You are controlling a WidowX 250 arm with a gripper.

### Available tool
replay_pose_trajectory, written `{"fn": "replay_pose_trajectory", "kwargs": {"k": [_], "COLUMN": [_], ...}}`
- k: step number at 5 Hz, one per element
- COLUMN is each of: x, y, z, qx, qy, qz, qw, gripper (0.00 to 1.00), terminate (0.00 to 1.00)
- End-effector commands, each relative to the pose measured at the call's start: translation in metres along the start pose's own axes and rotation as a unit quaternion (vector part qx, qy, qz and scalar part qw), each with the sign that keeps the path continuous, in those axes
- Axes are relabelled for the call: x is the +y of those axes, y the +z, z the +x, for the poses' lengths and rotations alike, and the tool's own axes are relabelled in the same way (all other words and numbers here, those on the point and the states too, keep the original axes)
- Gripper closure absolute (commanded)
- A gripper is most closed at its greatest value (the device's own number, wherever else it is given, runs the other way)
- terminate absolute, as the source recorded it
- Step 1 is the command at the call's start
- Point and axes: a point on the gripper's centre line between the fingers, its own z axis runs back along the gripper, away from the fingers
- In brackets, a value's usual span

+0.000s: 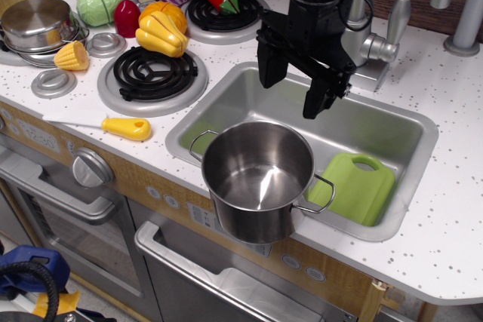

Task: Put pot in sink

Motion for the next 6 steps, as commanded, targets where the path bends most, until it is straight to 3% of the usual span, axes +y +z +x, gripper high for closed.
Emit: {"fn": "replay_pose_trajectory", "kwargs": {"k": [1,6], "x": [0.009,0.014], "y": [0.034,-0.016], "z": [-0.009,-0.047], "qx": [-0.032,-0.088], "qy": [-0.039,-0.085], "qz": [0.012,-0.02], "qw": [0.9986,0.9923], "gripper": [0.0,0.0], "terminate": [0.0,0.0]}}
